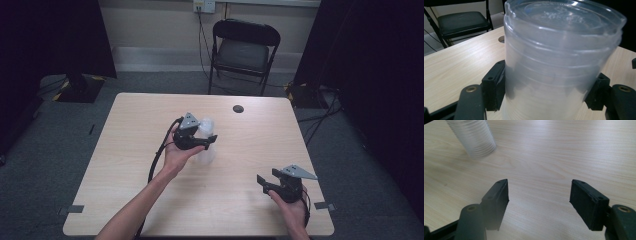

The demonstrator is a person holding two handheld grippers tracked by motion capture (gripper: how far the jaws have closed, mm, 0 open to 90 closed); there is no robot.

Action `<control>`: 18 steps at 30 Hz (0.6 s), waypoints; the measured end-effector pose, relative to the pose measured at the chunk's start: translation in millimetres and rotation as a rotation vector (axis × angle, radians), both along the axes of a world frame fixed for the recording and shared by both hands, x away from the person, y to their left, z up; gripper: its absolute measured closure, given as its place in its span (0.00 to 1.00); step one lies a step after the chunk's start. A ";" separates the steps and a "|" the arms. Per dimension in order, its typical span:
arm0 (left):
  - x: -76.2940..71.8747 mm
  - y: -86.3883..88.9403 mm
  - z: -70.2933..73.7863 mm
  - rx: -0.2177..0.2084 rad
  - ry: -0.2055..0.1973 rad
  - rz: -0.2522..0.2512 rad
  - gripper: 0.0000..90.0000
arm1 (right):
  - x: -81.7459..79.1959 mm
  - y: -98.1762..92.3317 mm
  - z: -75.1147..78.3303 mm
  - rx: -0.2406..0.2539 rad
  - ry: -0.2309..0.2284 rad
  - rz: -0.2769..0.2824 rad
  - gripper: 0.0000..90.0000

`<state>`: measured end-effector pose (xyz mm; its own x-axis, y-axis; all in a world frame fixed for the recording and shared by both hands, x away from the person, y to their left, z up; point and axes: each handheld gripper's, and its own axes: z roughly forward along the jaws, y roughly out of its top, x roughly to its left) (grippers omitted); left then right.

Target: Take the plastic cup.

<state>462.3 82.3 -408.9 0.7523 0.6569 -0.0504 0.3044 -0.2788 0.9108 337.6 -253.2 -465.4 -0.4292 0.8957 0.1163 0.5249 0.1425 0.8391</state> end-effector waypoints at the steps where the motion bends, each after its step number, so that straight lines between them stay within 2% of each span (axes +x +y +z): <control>1: -0.2 -0.1 0.3 -0.007 0.002 0.002 0.35 | 0.2 0.1 -0.1 0.001 0.000 0.001 0.35; 8: -1.3 2.9 4.9 -0.046 0.009 0.001 0.36 | 0.3 0.3 -0.2 0.001 0.001 0.002 0.35; 18: -3.5 3.8 11.6 -0.113 -0.008 0.024 0.37 | 0.2 0.4 -0.3 -0.001 0.000 0.000 0.35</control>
